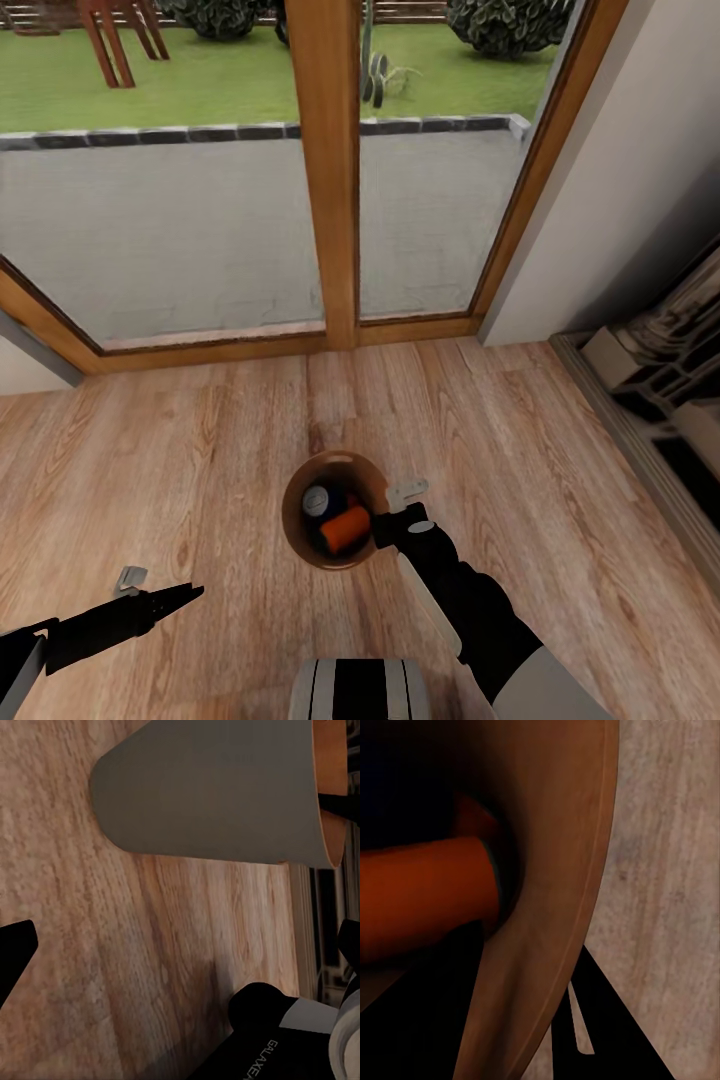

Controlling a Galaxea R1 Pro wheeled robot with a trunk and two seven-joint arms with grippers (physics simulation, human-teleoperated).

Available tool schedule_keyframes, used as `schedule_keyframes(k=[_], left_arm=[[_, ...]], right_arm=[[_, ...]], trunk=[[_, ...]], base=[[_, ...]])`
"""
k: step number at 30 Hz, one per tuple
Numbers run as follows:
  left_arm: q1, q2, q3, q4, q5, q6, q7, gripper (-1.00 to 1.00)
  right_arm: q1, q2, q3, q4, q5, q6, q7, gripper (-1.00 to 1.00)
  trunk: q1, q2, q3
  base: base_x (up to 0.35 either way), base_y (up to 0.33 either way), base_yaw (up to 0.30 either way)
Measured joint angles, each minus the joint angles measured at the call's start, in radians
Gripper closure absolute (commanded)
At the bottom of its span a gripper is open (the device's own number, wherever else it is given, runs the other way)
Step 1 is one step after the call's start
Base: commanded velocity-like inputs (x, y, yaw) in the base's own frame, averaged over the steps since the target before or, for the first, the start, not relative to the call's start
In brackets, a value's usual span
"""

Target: Put the three can of soda from the living room inside the tash can in the kitchen.

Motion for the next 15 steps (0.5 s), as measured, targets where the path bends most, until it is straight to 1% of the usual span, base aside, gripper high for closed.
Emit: schedule_keyframes(k=[2,6,15], left_arm=[[0.0,0.0,0.0,0.0,0.0,0.0,0.0,-1.0],[0.0,0.0,0.0,0.0,0.0,0.0,0.0,-1.0],[0.0,0.0,0.0,0.0,0.0,0.0,0.0,-1.0]], right_arm=[[0.0,0.0,0.0,0.0,0.0,0.0,0.0,1.0],[0.0,0.0,0.0,0.0,-0.001,0.0,0.0,1.0],[0.0,0.0,0.0,0.0,0.0,0.0,0.0,1.0]], trunk=[[0.0,0.0,0.0],[0.015,-0.028,-0.012],[0.015,-0.028,-0.013]], base=[[0.0,0.0,0.0],[0.0,0.0,0.0],[0.0,0.0,0.0]])
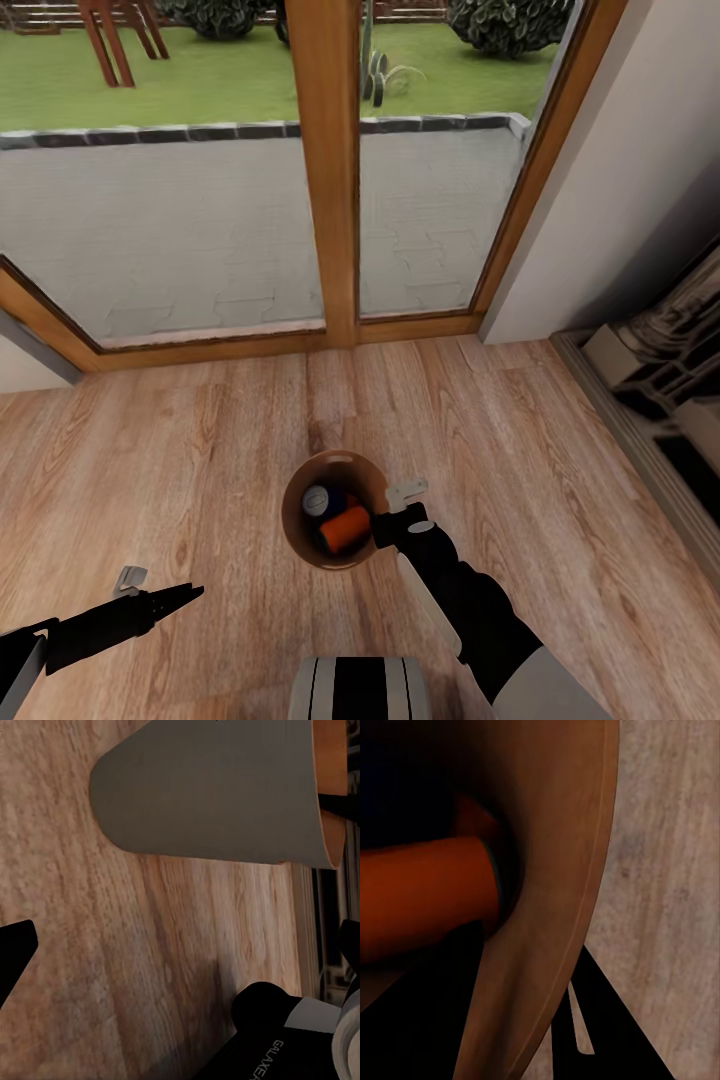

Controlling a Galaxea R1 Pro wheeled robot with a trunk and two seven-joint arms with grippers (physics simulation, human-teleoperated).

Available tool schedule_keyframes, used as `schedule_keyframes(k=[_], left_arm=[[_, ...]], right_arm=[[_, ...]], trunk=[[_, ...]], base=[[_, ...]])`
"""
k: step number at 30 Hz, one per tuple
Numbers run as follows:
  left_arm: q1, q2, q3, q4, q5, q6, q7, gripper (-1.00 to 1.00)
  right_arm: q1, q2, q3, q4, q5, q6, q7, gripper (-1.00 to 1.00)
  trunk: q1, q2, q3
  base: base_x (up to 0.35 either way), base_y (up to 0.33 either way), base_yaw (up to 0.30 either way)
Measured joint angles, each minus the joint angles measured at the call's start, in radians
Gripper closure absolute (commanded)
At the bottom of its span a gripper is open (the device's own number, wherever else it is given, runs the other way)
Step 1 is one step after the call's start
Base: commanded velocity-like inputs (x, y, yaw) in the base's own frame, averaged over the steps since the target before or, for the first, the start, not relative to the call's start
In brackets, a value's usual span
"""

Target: Put the three can of soda from the living room inside the tash can in the kitchen.

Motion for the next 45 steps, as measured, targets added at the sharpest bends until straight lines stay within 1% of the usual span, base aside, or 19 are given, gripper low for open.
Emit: schedule_keyframes(k=[7,9,10,45], left_arm=[[0.0,0.0,0.0,0.0,0.0,0.0,0.0,-1.0],[0.0,0.0,0.0,0.0,0.0,0.0,0.0,-1.0],[0.001,0.0,0.0,0.0,0.0,0.0,0.0,-1.0],[0.001,0.0,0.0,0.0,0.0,0.0,0.001,-1.0]], right_arm=[[0.0,0.0,0.0,0.0,0.0,0.0,0.0,1.0],[0.0,0.0,0.0,0.0,0.001,0.0,0.0,1.0],[-0.001,0.0,0.0,-0.004,0.002,0.002,-0.001,1.0],[-0.001,0.0,0.0,-0.004,0.001,0.002,-0.001,1.0]], trunk=[[0.0,0.0,0.0],[0.007,-0.014,-0.006],[0.007,-0.014,-0.01],[0.007,-0.014,-0.01]], base=[[0.0,0.0,0.0],[0.0,0.0,0.0],[0.0,0.0,0.0],[0.0,0.0,0.0]])
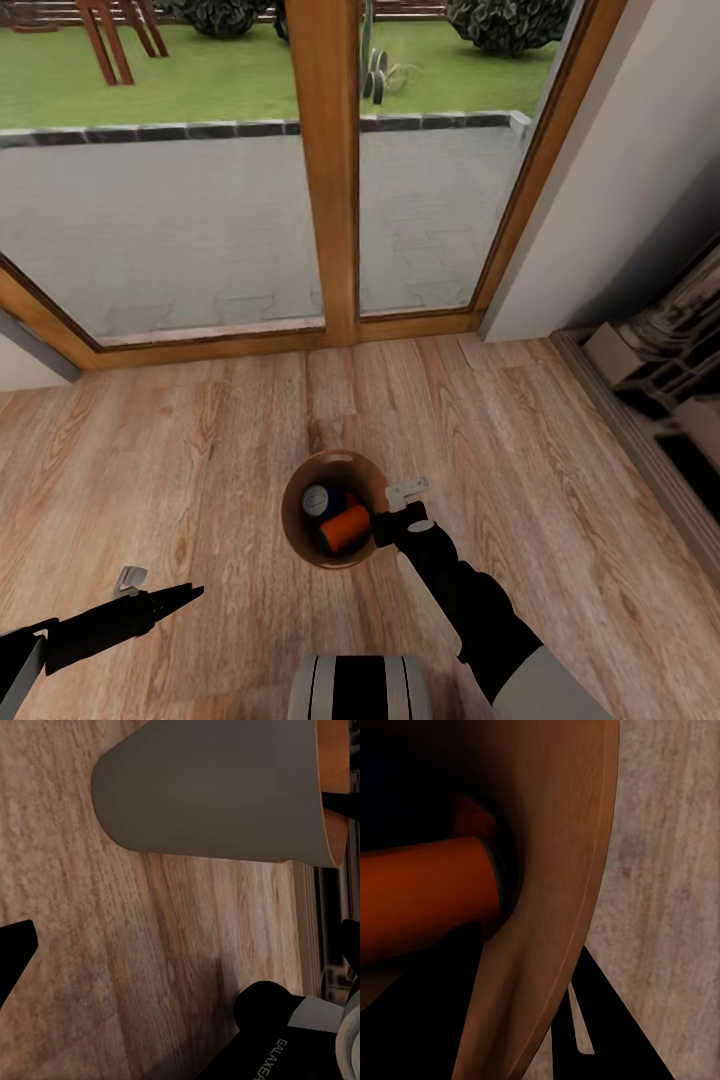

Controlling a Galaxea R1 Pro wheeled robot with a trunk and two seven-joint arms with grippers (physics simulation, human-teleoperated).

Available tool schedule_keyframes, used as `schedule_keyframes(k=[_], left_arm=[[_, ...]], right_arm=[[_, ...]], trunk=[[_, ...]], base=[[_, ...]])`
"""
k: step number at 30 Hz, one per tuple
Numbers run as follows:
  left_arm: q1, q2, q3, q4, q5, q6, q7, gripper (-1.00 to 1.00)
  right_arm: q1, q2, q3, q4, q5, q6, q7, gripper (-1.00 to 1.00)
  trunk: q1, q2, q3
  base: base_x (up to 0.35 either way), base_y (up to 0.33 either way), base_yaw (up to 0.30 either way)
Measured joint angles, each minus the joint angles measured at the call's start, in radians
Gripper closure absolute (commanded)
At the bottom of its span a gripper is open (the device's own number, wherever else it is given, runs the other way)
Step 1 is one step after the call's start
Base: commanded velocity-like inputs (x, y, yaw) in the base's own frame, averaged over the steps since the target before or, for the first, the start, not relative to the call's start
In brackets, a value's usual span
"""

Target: Put the three can of soda from the living room inside the tash can in the kitchen.

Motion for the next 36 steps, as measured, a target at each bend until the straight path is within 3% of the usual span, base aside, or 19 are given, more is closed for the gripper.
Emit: schedule_keyframes(k=[4,25,26,36], left_arm=[[0.0,0.0,0.0,0.0,0.0,0.0,0.0,-1.0],[0.0,0.0,0.0,0.0,0.0,0.0,0.0,-1.0],[0.0,0.0,0.0,0.0,0.0,0.0,0.0,-1.0],[-0.001,0.0,0.001,0.0,-0.001,0.0,0.0,-1.0]], right_arm=[[0.0,0.0,0.0,-0.007,0.004,0.001,0.0,1.0],[0.0,0.0,0.0,-0.008,0.004,0.001,0.0,1.0],[0.0,0.0,0.0,-0.008,0.004,0.001,0.0,-1.0],[0.001,0.0,0.0,0.004,-0.005,-0.004,0.001,-1.0]], trunk=[[-0.005,-0.001,-0.011],[-0.005,-0.001,-0.012],[-0.005,-0.001,-0.012],[0.002,-0.001,-0.012]], base=[[0.0,0.0,0.0],[0.0,0.0,0.0],[0.0,0.0,0.0],[0.0,0.0,0.0]])
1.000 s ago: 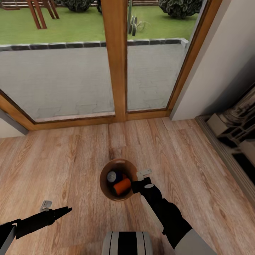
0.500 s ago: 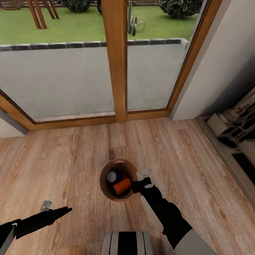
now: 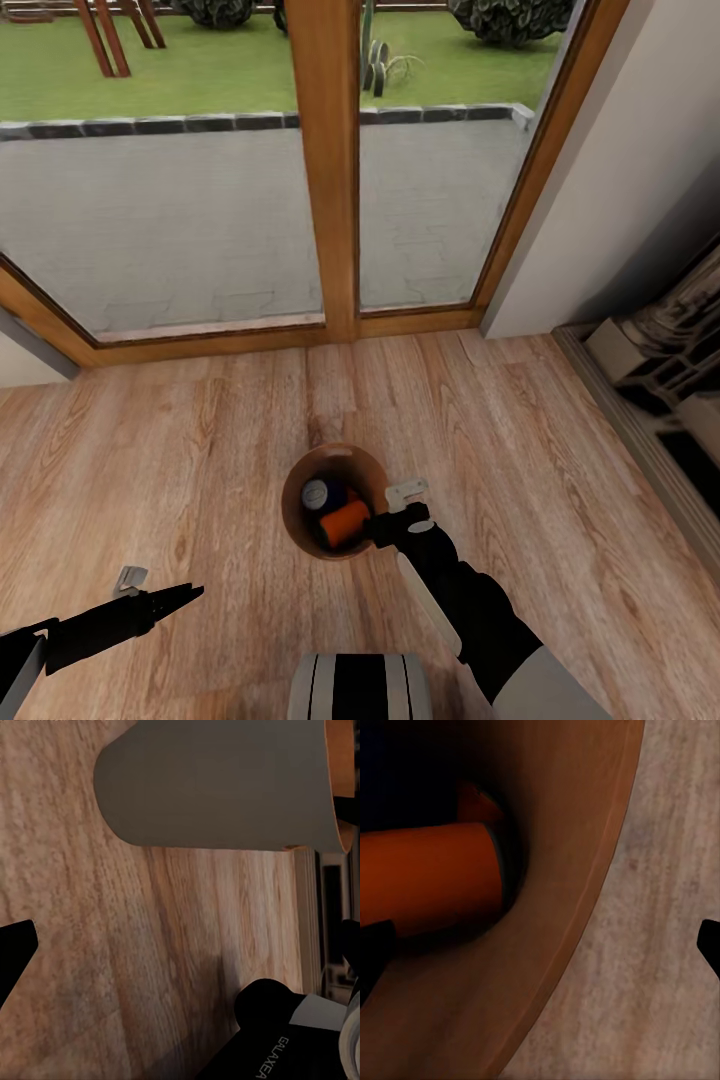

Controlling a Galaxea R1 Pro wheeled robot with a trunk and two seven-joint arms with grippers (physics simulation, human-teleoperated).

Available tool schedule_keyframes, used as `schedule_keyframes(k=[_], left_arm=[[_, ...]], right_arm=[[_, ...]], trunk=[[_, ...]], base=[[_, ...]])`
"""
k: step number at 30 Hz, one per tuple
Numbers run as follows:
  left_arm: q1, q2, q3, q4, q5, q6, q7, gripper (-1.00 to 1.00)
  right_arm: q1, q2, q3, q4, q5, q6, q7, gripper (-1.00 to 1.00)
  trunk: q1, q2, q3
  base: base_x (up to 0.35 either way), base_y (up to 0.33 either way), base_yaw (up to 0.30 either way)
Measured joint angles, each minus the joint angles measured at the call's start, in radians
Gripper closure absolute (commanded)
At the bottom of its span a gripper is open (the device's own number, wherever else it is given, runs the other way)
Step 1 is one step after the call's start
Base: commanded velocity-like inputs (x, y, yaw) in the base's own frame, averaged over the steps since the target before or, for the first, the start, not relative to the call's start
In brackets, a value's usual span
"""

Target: Put the three can of soda from the living room inside the tash can in the kitchen.

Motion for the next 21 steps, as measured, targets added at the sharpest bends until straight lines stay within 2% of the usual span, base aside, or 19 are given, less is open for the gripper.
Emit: schedule_keyframes(k=[21], left_arm=[[0.0,0.0,0.0,0.0,0.0,0.0,0.0,-1.0]], right_arm=[[0.0,0.0,0.0,0.0,0.0,0.0,0.0,-1.0]], trunk=[[0.0,0.0,0.0]], base=[[0.0,0.0,0.0]])
